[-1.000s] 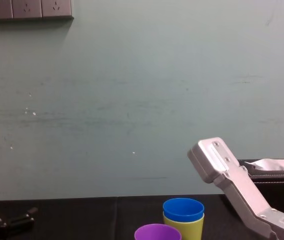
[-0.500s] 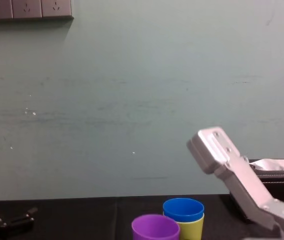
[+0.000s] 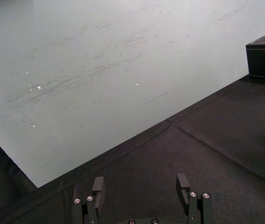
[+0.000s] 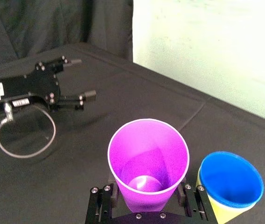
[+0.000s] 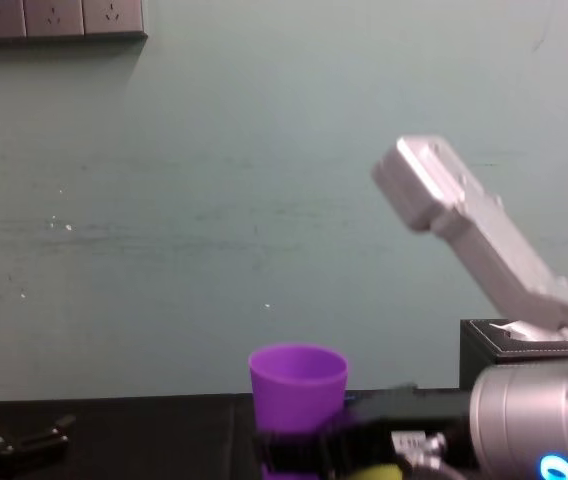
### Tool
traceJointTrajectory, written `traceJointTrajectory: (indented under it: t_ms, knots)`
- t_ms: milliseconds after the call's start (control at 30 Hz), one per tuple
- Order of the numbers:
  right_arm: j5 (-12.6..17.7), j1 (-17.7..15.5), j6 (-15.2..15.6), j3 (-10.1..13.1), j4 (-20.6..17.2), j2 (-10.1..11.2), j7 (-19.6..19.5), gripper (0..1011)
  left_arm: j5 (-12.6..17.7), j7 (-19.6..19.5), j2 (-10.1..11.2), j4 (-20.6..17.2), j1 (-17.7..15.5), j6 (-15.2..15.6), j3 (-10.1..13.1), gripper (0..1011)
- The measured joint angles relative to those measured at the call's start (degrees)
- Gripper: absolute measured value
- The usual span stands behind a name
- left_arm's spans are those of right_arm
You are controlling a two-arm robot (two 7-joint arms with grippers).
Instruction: Stack the three plastic cups sequentially using one hand.
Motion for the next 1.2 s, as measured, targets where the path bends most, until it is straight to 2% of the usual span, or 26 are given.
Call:
traceJointTrajectory:
  t_ms: [67, 233, 467, 767, 1200]
  knots:
    - [0.5, 1.0, 1.8, 0.3, -1.1, 0.1, 0.4, 697, 0.0, 0.0, 0.0, 0.0, 0.0, 0.0, 0.0, 1000]
    - [1.4, 3.0, 4.0, 1.2, -1.9, 0.2, 0.4, 697, 0.0, 0.0, 0.0, 0.0, 0.0, 0.0, 0.0, 1000]
    - [2.4, 5.9, 5.6, 3.1, -0.7, 0.2, -0.3, 697, 0.0, 0.0, 0.0, 0.0, 0.0, 0.0, 0.0, 1000]
    - [3.0, 8.1, 6.1, 4.4, 2.5, 0.0, -1.5, 697, 0.0, 0.0, 0.0, 0.0, 0.0, 0.0, 0.0, 1000]
    - [2.5, 8.6, 5.0, 4.3, 6.1, -0.5, -2.4, 697, 0.0, 0.0, 0.0, 0.0, 0.0, 0.0, 0.0, 1000]
